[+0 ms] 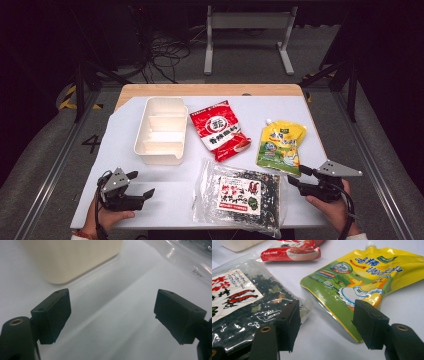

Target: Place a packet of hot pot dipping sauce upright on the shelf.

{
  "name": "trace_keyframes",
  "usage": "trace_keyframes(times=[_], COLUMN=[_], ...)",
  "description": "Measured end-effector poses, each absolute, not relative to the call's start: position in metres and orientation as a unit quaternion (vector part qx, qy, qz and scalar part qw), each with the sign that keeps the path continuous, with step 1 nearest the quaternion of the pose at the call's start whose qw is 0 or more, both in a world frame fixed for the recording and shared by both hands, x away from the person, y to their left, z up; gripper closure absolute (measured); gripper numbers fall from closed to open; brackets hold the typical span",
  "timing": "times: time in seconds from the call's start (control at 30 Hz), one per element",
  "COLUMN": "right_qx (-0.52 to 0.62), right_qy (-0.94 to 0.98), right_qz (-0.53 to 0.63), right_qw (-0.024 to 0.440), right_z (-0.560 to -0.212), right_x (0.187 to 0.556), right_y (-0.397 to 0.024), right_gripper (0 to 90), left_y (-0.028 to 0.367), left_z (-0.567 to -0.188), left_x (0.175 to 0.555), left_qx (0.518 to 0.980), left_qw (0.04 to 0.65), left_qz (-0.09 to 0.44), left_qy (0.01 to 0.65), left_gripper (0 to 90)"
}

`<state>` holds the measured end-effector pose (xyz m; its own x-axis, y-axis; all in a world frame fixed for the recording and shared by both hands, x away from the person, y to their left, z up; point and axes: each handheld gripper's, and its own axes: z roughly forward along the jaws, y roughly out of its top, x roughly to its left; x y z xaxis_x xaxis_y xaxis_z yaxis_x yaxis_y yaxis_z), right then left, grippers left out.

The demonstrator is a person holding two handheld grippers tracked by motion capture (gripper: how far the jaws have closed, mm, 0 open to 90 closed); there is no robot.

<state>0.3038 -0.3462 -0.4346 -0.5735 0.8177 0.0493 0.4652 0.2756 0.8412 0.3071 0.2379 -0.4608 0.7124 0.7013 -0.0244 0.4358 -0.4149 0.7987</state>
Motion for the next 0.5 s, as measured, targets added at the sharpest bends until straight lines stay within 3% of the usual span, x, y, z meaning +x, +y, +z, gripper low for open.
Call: trace_keyframes(times=[0.5], right_qx=[0.398], right_qy=[0.778], right_qz=[0.448], right_qw=[0.188], right_z=[-0.416], right_x=[0.316], right_y=[-0.330], right_gripper=[41.9], left_y=[0.239], left_z=[-0.462], left_x=[0.308], left_qx=[0.821], left_qw=[0.423], left_qz=[0.160], left_qy=[0.347], left_gripper=[15.1])
